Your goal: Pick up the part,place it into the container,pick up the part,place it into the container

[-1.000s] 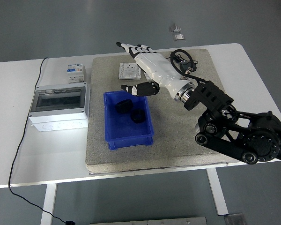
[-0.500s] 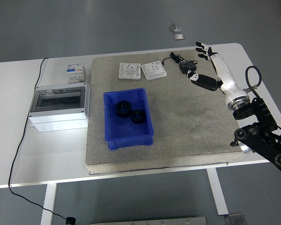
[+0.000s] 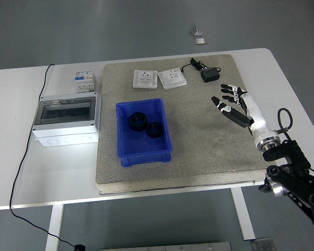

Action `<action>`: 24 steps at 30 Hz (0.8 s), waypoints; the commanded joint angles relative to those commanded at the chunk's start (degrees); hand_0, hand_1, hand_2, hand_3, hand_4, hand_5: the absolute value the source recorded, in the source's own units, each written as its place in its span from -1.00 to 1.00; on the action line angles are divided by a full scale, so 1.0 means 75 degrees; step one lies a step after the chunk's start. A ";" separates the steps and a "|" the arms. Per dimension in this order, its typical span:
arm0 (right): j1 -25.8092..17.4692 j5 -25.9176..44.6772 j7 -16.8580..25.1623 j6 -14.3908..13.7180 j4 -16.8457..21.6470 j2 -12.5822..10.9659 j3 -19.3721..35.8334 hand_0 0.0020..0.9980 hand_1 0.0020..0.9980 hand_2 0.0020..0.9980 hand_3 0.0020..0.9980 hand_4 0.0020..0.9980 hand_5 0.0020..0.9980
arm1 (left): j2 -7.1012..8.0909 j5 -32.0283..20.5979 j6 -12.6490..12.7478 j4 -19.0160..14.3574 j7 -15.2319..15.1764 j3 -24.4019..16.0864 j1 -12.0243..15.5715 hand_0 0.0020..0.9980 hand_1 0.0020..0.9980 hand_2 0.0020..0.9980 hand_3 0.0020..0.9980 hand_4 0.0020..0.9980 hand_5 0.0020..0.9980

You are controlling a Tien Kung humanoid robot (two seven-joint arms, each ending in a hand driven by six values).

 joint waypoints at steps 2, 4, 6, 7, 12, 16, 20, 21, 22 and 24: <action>-0.0007 0.0258 0.0147 0.0051 -0.0008 0.0002 -0.0018 0.72 0.60 0.68 0.65 0.92 0.65 | -0.0010 -0.0036 -0.0010 -0.0001 0.0000 0.0041 0.0002 0.29 0.31 0.40 0.18 0.28 0.28; -0.0015 0.0440 0.0243 0.0076 -0.0017 -0.0013 -0.0018 0.72 0.60 0.68 0.65 0.92 0.65 | -0.0021 -0.0059 -0.0014 -0.0001 -0.0003 0.0050 0.0009 0.29 0.31 0.40 0.18 0.28 0.28; -0.0020 0.0538 0.0305 0.0080 -0.0012 -0.0040 -0.0008 0.72 0.59 0.67 0.63 0.95 0.67 | -0.0036 -0.0091 -0.0013 0.0003 -0.0033 0.0064 0.0014 0.29 0.31 0.40 0.19 0.28 0.28; -0.0021 0.0557 0.0321 0.0078 -0.0005 -0.0050 -0.0002 0.72 0.59 0.67 0.63 0.95 0.67 | -0.0042 -0.0097 -0.0018 0.0005 -0.0045 0.0068 0.0014 0.29 0.31 0.40 0.19 0.28 0.28; -0.0055 0.0554 0.0400 0.0037 0.0140 -0.0191 0.0171 0.73 0.59 0.67 0.61 0.95 0.71 | -0.0136 -0.0066 -0.0100 0.0046 -0.0133 0.0082 -0.0074 0.29 0.31 0.38 0.18 0.27 0.28; -0.0166 0.0562 0.0446 0.0009 0.0234 -0.0426 0.0450 0.73 0.59 0.67 0.61 0.95 0.71 | -0.0215 -0.0099 -0.0222 0.0069 -0.0226 0.0220 -0.0211 0.29 0.31 0.38 0.18 0.27 0.28; -0.0196 0.0603 0.0463 -0.0019 0.0215 -0.0542 0.0711 0.72 0.59 0.66 0.61 0.93 0.71 | -0.0196 0.0083 -0.0397 0.0079 0.0006 0.0073 -0.0240 0.29 0.32 0.39 0.17 0.25 0.25; -0.0193 0.0616 0.0467 -0.0026 0.0216 -0.0544 0.0765 0.72 0.59 0.66 0.61 0.93 0.71 | -0.0184 0.0194 -0.0445 0.0081 0.0130 -0.0042 -0.0236 0.29 0.32 0.39 0.17 0.25 0.25; -0.0192 0.0637 0.0472 -0.0034 0.0214 -0.0542 0.0825 0.72 0.59 0.66 0.61 0.93 0.71 | -0.0172 0.0333 -0.0503 0.0082 0.0289 -0.0190 -0.0233 0.29 0.32 0.39 0.17 0.25 0.25; -0.0218 0.0706 0.0477 -0.0048 0.0193 -0.0537 0.0946 0.71 0.56 0.65 0.58 0.88 0.66 | -0.0152 0.0579 -0.0654 0.0076 0.0626 -0.0467 -0.0234 0.34 0.36 0.43 0.22 0.26 0.23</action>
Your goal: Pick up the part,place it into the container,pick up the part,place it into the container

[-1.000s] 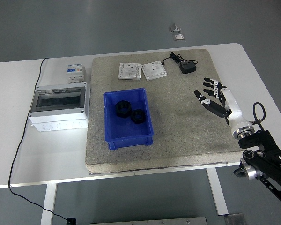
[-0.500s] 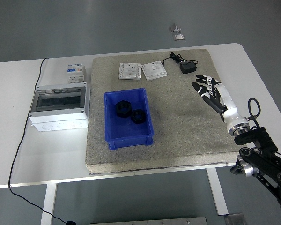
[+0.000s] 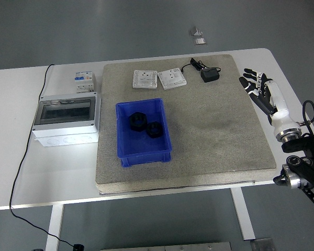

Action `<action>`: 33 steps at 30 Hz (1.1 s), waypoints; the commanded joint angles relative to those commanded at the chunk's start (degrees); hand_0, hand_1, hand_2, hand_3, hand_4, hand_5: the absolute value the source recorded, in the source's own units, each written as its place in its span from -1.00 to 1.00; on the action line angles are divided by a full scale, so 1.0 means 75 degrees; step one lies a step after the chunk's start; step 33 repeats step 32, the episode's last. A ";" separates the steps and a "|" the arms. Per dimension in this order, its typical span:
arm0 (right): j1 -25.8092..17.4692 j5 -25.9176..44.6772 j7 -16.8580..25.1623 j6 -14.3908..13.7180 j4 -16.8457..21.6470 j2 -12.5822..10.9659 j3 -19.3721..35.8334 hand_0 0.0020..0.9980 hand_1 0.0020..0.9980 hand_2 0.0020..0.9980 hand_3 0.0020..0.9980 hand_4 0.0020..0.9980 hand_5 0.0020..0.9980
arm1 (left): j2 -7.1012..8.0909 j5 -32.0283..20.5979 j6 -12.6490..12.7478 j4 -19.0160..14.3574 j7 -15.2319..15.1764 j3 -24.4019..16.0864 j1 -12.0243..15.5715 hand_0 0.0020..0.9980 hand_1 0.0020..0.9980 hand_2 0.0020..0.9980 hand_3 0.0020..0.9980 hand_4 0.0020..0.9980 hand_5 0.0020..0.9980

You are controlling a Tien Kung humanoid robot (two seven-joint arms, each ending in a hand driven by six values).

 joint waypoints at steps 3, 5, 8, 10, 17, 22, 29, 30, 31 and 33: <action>-0.0089 0.0208 0.0034 0.0004 -0.0086 0.0049 0.0169 0.71 0.56 0.65 0.58 0.88 0.66 | 0.0027 0.0201 -0.0239 -0.0020 0.0472 -0.0247 -0.0027 0.34 0.36 0.43 0.22 0.26 0.23; -0.0152 0.0426 0.0086 0.0015 -0.0159 0.0133 0.0262 0.71 0.56 0.65 0.58 0.88 0.66 | 0.0063 0.0363 -0.0377 -0.0047 0.0826 -0.0432 -0.0027 0.34 0.36 0.43 0.22 0.26 0.23; -0.0154 0.0570 0.0089 0.0013 -0.0217 0.0230 0.0329 0.69 0.55 0.63 0.56 0.84 0.62 | 0.0155 0.0679 -0.0488 -0.0124 0.1341 -0.0811 0.0081 0.35 0.38 0.45 0.25 0.26 0.25; -0.0133 0.0624 0.0075 0.0010 -0.0255 0.0299 0.0370 0.69 0.55 0.63 0.56 0.84 0.62 | 0.0222 0.1031 -0.0538 -0.0185 0.1688 -0.1137 0.0208 0.35 0.38 0.45 0.25 0.26 0.25; 0.0008 0.0522 -0.0045 0.0004 -0.0298 0.0546 0.0420 0.67 0.53 0.63 0.54 0.80 0.58 | 0.0262 0.1066 -0.0488 -0.0246 0.1803 -0.1468 0.0551 0.36 0.39 0.46 0.27 0.27 0.30; -0.0096 0.0256 -0.0194 -0.0029 -0.0173 0.0668 0.0660 0.66 0.52 0.62 0.53 0.76 0.53 | 0.0152 0.1024 -0.0829 -0.0185 0.1803 -0.1761 0.0523 0.36 0.36 0.42 0.41 0.30 1.00; -0.0166 0.0108 -0.0371 -0.0248 -0.0048 0.0601 0.0925 0.61 0.45 0.60 0.51 0.72 0.50 | 0.0121 0.1416 -0.0672 -0.0294 0.1803 -0.2022 0.0542 0.38 0.36 0.40 0.26 0.11 1.00; -0.0132 0.0060 -0.0408 -0.0318 -0.0001 0.0595 0.0951 0.61 0.45 0.60 0.51 0.72 0.50 | 0.0078 0.1690 -0.0636 -0.0340 0.1803 -0.2151 0.0510 0.38 0.36 0.40 0.26 0.11 1.00; -0.0105 0.0024 -0.0439 -0.0388 0.0045 0.0584 0.0977 0.61 0.45 0.60 0.51 0.72 0.50 | 0.0024 0.2011 -0.0660 -0.0387 0.1803 -0.2331 0.0456 0.38 0.36 0.40 0.26 0.11 1.00; -0.0102 0.0026 -0.0449 -0.0431 0.0058 0.0577 0.0996 0.61 0.45 0.60 0.51 0.72 0.50 | -0.0008 0.2240 -0.0711 -0.0416 0.1803 -0.2450 0.0408 0.38 0.36 0.40 0.26 0.11 1.00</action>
